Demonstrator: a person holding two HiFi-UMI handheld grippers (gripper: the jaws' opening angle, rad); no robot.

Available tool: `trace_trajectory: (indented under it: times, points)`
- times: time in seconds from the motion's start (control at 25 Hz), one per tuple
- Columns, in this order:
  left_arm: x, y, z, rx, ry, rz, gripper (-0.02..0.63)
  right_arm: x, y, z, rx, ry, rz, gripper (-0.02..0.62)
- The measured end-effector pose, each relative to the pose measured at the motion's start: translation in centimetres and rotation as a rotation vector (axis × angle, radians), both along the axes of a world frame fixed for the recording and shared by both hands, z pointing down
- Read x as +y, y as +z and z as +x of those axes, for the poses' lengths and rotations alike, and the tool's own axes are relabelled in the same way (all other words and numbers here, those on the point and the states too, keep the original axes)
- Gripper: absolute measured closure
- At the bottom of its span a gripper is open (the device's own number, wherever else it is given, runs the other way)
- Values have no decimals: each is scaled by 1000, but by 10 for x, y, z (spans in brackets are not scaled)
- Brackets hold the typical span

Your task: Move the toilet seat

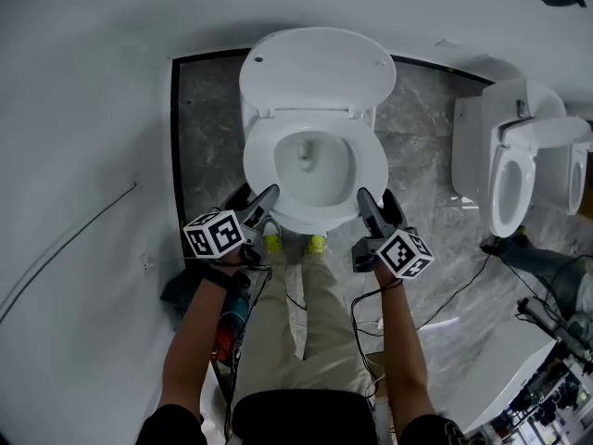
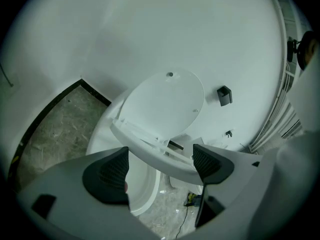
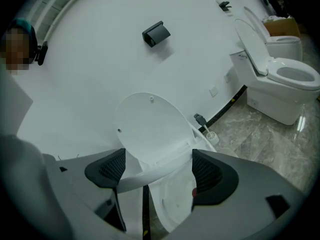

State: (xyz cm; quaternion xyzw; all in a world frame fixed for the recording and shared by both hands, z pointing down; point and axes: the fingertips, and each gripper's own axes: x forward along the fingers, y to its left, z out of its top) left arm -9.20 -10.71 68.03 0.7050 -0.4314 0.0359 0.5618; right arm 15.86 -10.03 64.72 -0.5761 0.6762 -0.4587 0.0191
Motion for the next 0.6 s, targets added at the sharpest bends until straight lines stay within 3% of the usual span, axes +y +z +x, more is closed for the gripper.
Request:
trace_trajectory:
  times: [0.6]
  points:
    - [-59, -30, -4, 95, -185, -16, 190, -55, -29, 10, -119, 157, 29, 184]
